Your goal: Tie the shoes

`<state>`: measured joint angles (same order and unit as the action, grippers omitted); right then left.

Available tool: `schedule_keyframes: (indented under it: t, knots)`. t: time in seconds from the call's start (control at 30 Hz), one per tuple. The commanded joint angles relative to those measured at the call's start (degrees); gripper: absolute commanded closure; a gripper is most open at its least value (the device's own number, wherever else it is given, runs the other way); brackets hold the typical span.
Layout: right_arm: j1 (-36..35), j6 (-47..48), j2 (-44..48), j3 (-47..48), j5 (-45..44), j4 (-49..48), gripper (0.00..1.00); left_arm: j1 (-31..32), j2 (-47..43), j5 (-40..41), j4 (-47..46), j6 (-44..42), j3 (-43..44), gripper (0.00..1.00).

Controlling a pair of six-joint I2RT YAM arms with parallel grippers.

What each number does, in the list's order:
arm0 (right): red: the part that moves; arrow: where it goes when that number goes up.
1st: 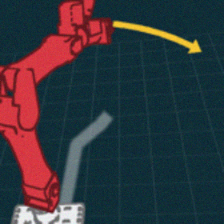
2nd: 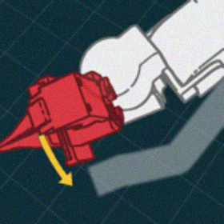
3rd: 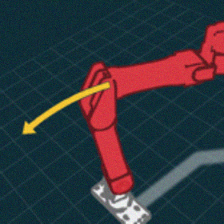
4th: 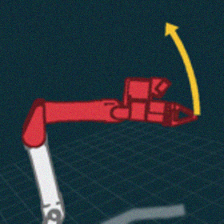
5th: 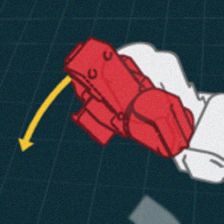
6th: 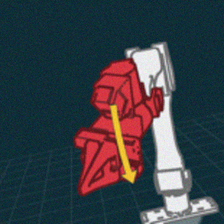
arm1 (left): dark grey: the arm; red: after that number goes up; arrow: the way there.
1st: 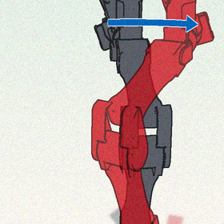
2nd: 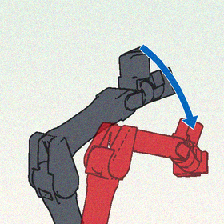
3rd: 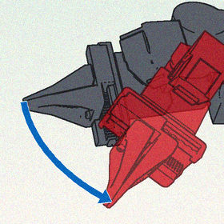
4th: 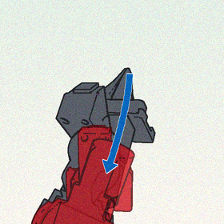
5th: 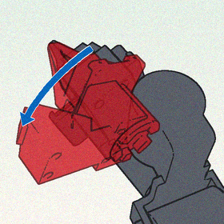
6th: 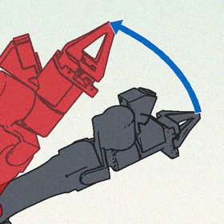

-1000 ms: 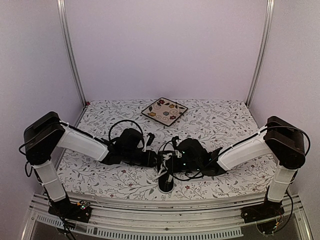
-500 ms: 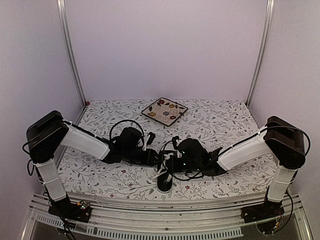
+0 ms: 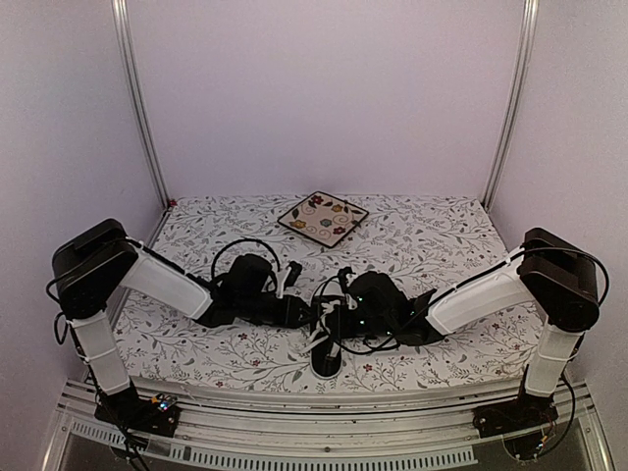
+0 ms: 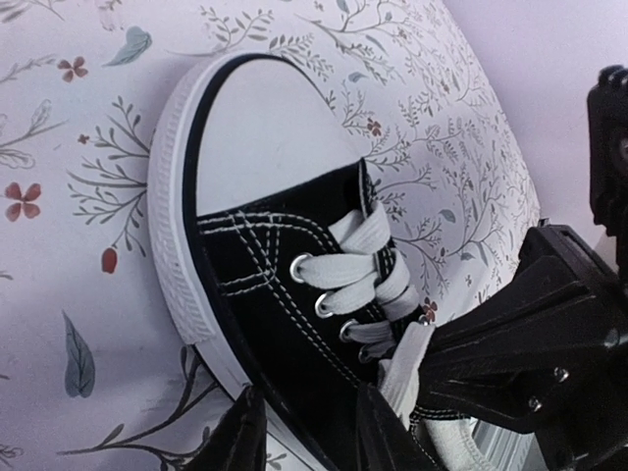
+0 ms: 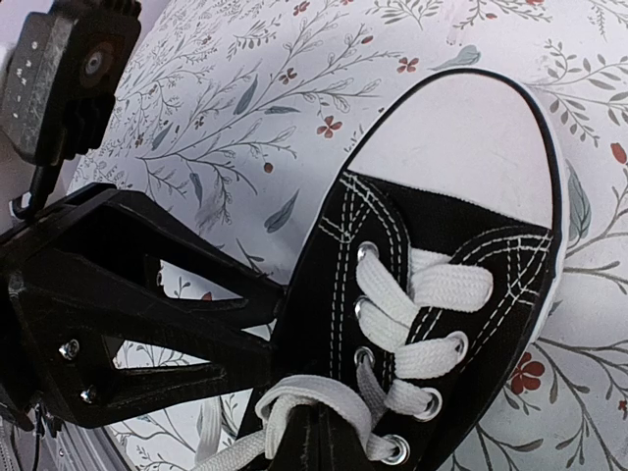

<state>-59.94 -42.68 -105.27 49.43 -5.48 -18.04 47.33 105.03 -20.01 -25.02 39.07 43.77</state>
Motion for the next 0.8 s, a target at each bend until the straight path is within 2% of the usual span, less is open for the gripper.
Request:
schedule_keyframes:
  t: [0.0, 0.13, 0.27, 0.5, 0.77]
  knots:
    - [0.7, -0.2, 0.0, -1.0, -2.8, 3.0, 0.98, 1.4, -2.7, 0.2, -1.3, -0.8, -1.1, 0.69]
    - [0.7, -0.2, 0.0, -1.1, -2.8, 3.0, 0.98, 1.5, -6.3, 5.5, 0.5, -1.4, -2.3, 0.71]
    - [0.7, -0.2, -0.2, -0.9, -2.6, 3.0, 0.98, 1.4, -6.7, 6.7, 2.9, -3.1, -0.8, 0.71]
    - [0.7, -0.1, -0.5, -0.5, -2.3, 3.2, 0.98, 1.4, -2.8, -0.1, 4.1, -5.7, 3.9, 0.77]
    - [0.7, 0.0, -0.5, -0.3, -2.3, 3.2, 0.98, 0.7, -0.6, 1.2, 8.9, -6.2, 5.7, 0.84]
